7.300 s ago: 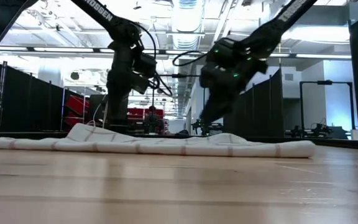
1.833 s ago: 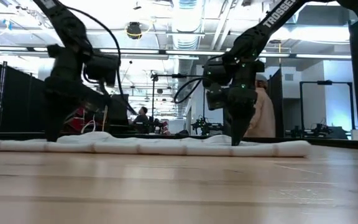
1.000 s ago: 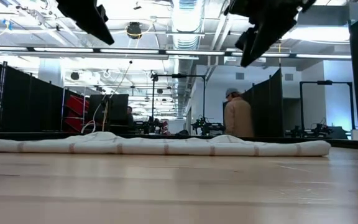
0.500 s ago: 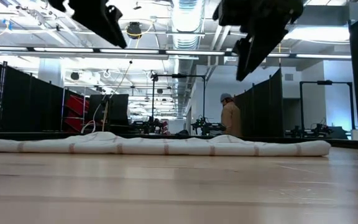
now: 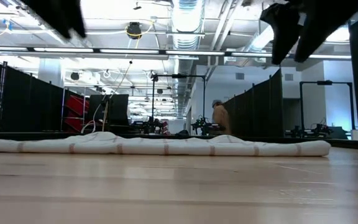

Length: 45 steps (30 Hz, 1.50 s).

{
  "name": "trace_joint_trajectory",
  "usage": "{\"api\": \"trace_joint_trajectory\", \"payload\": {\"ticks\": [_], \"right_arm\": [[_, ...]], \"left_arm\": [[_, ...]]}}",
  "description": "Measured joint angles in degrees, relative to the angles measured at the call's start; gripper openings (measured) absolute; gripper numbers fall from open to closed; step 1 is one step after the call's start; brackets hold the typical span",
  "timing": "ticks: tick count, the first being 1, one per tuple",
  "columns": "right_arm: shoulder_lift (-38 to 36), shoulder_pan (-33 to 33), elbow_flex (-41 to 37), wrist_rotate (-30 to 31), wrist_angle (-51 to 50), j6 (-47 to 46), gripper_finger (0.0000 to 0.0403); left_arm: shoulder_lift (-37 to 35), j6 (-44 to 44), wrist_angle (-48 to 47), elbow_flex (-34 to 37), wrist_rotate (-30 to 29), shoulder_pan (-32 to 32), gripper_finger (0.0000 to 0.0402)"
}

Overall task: Roll towel
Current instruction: Fold the white checkered towel

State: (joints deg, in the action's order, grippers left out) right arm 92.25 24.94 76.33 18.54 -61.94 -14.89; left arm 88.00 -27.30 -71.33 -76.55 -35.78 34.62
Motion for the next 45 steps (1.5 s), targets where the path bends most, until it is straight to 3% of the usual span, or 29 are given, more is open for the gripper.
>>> {"api": "trace_joint_trajectory", "payload": {"ticks": [5, 11, 18, 22, 32, 45], "right_arm": [[0.0, 2.6, -6.4, 3.0, 5.5, -2.8, 0.0254], [0.0, 3.3, -14.9, 3.0, 8.8, -8.7, 0.0254], [0.0, 4.9, -20.0, 3.1, 17.1, -7.2, 0.0254], [0.0, 4.9, -20.4, 5.9, 18.5, -4.7, 0.0254], [6.0, 3.8, -20.5, 5.6, 21.3, 0.3, 0.0254], [9.8, -4.4, -20.3, 3.8, 23.0, 3.1, 0.0240]], "left_arm": [[6.9, -10.7, 1.8, 4.4, -0.3, 4.9, 0.0201], [16.6, -15.6, 5.3, 4.7, -0.5, 9.0, 0.0201], [23.6, -20.4, 6.9, 4.7, 1.1, 9.7, 0.0201], [24.6, -23.4, 6.3, 4.7, 1.1, 8.5, 0.0201], [24.6, -24.6, 9.4, 9.4, 1.0, 6.1, 0.0201], [24.3, -24.0, 12.8, 13.4, -1.5, 4.5, 0.0200]]}}
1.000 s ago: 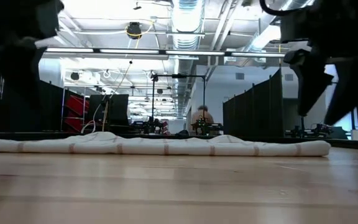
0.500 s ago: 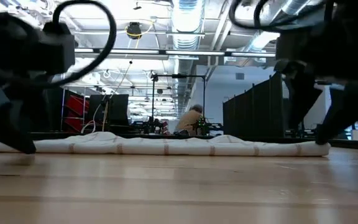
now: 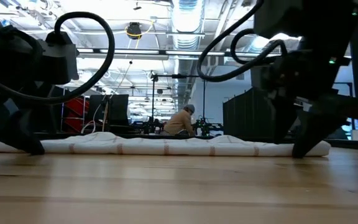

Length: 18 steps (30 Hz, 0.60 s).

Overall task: Roll towel
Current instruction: Fold the white checkered towel

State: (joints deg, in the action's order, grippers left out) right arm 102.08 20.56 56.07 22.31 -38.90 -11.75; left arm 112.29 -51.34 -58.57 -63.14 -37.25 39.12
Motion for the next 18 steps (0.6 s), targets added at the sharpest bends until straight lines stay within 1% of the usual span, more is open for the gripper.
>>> {"api": "trace_joint_trajectory", "payload": {"ticks": [5, 9, 11, 14, 16, 18], "right_arm": [[0.1, -1.6, -0.1, -0.7, 0.9, 1.3, 0.0227], [0.2, -2.8, -0.1, -2.8, 1.3, 1.6, 0.0217], [0.2, -3.1, -0.1, -3.7, 1.5, 1.7, 0.0208], [0.3, -3.4, -0.1, -4.5, 1.5, 1.3, 0.0186], [0.3, -3.6, -0.1, -5.7, 1.6, 0.9, 0.0164], [0.3, -3.9, -0.1, -7.0, 1.7, 0.4, 0.0137]], "left_arm": [[0.1, -0.8, 0.3, 0.6, -0.3, 0.0, 0.0200], [0.1, -0.2, 0.8, 0.7, -0.8, 0.0, 0.0200], [0.2, -0.3, 0.9, 0.7, -1.0, 0.0, 0.0193], [0.2, -0.4, 1.3, 0.7, -0.9, 0.0, 0.0159], [0.3, -0.6, 1.9, 1.1, -0.7, -0.1, 0.0121], [0.3, -1.6, 2.5, 2.0, -0.5, -0.3, 0.0075]]}}
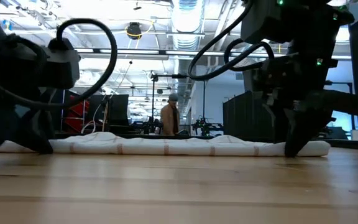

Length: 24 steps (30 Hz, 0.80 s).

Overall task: Roll towel
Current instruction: Fold the white checkered towel

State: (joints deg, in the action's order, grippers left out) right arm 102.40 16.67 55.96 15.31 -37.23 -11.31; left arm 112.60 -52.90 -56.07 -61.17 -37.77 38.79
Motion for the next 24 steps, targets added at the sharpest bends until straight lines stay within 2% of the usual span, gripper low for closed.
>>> {"api": "trace_joint_trajectory", "payload": {"ticks": [3, 9, 15, 24], "right_arm": [[0.0, -0.1, 0.0, -1.7, 0.0, -0.2, 0.0097], [0.0, 0.0, 0.0, -5.2, 0.2, -0.8, 0.0010], [0.0, 0.1, -0.1, -6.2, 0.2, -3.8, 0.0001], [-1.1, 2.2, -0.1, -10.7, 0.3, -8.8, 0.0000]], "left_arm": [[-0.1, -1.7, 1.4, 1.5, 0.5, -0.4, 0.0014], [-0.4, -0.9, 2.3, 1.9, 1.2, -0.9, 0.0001], [-3.6, 2.1, 4.3, 2.1, 4.0, -1.2, 0.0000], [-11.0, 5.7, 7.8, 2.2, 17.1, -1.9, 0.0000]]}}
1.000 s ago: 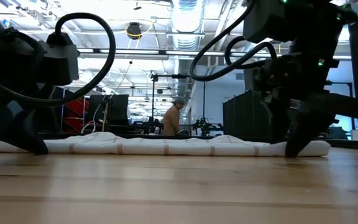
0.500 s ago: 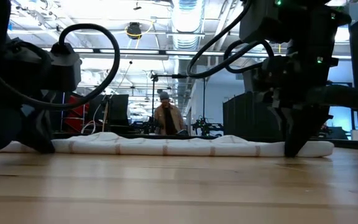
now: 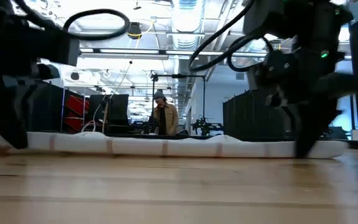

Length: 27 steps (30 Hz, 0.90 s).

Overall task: Roll towel
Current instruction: Fold the white checkered towel

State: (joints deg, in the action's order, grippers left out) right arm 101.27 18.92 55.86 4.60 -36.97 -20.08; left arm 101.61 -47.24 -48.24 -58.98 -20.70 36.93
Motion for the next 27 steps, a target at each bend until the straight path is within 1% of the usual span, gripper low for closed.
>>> {"api": "trace_joint_trajectory", "payload": {"ticks": [4, 9, 15, 20, 25, 27], "right_arm": [[-2.9, 1.3, -0.3, -6.0, -0.8, -2.3, 0.0000], [-7.0, 1.6, -0.2, -11.6, -1.3, -4.0, 0.0000], [-10.3, 1.7, -0.1, -18.8, -1.5, -5.7, 0.0000], [-12.0, 0.0, -0.1, -22.6, -1.9, -5.4, 0.0000], [-11.9, -3.6, -0.1, -25.6, -2.2, -3.2, 0.0000], [-11.8, -5.2, -0.1, -26.7, -2.2, -2.1, 0.0000]], "left_arm": [[-1.8, 0.0, 1.1, -0.1, 3.0, 0.0, 0.0000], [-4.1, -0.6, 1.8, -0.1, 7.1, 0.1, 0.0000], [-9.5, -0.3, 2.0, -0.2, 10.7, -0.1, 0.0000], [-15.0, 3.1, 2.9, 0.7, 16.2, -3.4, 0.0000], [-19.0, 7.3, 9.7, 6.5, 25.5, -9.1, 0.0000], [-20.2, 9.2, 10.9, 8.5, 28.1, -11.5, 0.0000]]}}
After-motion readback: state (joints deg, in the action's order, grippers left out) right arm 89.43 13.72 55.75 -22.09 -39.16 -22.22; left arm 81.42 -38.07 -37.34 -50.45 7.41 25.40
